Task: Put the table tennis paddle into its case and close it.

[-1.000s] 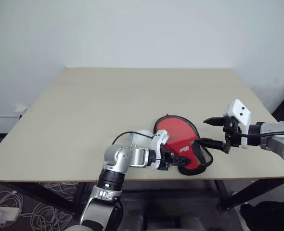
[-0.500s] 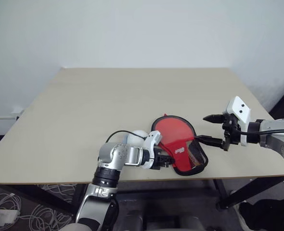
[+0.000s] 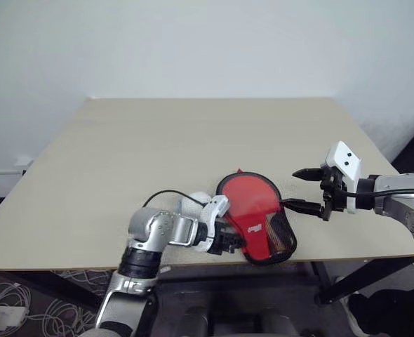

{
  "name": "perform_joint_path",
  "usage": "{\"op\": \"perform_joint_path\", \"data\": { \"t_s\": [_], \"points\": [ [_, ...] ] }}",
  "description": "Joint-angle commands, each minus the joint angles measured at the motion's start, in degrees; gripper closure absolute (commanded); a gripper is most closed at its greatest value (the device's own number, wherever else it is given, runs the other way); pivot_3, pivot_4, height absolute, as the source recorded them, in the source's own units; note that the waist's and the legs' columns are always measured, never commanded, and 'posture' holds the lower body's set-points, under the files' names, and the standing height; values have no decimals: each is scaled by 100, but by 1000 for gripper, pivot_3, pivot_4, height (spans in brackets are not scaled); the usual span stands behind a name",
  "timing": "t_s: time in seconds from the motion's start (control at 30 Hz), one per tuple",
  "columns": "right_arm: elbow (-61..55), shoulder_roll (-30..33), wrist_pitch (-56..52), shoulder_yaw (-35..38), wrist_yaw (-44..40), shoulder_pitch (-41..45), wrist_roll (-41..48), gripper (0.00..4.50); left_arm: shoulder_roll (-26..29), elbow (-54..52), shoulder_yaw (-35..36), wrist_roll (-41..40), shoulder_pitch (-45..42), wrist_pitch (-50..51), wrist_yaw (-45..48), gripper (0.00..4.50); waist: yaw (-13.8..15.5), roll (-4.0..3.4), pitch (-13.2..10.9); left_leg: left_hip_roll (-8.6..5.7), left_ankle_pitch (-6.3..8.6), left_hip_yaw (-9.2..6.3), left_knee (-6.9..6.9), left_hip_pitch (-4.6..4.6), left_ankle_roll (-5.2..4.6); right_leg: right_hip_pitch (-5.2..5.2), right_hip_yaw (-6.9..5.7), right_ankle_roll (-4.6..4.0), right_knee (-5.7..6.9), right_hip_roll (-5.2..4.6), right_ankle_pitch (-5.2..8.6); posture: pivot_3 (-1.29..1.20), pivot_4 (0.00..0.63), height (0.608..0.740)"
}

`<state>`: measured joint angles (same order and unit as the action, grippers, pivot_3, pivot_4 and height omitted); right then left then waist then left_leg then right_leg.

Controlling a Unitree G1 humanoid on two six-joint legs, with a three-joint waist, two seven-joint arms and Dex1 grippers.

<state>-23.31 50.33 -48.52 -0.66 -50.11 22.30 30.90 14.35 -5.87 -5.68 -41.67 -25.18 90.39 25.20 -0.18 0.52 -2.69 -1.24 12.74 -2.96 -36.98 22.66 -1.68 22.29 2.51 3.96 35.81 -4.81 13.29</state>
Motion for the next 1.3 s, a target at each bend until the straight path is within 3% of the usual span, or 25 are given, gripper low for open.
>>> {"op": "perform_joint_path", "data": {
  "t_s": [0.03,0.37,0.63,0.77,1.07,1.27,1.3],
  "points": [
    [-130,-40,71,73,13,122,22,0,503,-452,-138,-608,228,211,2,4490,-3,0,0,1,0,1,-1,0,0,1,1,-3,0,0,2,0,0,740],
    [-204,-155,34,-11,7,96,46,0,895,-979,-107,-1907,631,211,-759,4490,15,2,-2,-2,0,2,-5,2,0,1,2,-3,-2,-7,3,0,0,740],
    [-183,-170,39,-50,-13,124,36,0,919,-961,-87,-2389,636,211,-1220,4490,17,2,-2,-3,0,2,-6,2,0,1,2,-3,-3,-7,4,0,0,740],
    [-153,-170,56,-62,-15,138,13,0,1069,-1037,-95,-2534,544,211,-1090,3553,16,2,-2,-4,0,3,-6,2,0,2,2,-4,-3,-7,4,0,0,740],
    [-96,-140,94,-42,-47,174,-14,0,1716,-1434,297,-2936,511,211,-730,395,15,3,-3,-3,0,3,-6,2,0,6,1,-5,-3,-7,4,0,0,740],
    [25,-157,149,-71,-69,260,-67,0,1869,-1689,481,-2953,352,-194,-224,395,20,1,-4,-4,1,5,-6,2,1,10,1,-4,-5,-10,5,0,0,740],
    [52,-165,155,-79,-72,290,-81,0,1826,-1691,451,-2843,306,-321,-202,805,20,1,-4,-6,1,5,-7,2,1,10,1,-4,-6,-11,5,0,0,740]
  ]
}}
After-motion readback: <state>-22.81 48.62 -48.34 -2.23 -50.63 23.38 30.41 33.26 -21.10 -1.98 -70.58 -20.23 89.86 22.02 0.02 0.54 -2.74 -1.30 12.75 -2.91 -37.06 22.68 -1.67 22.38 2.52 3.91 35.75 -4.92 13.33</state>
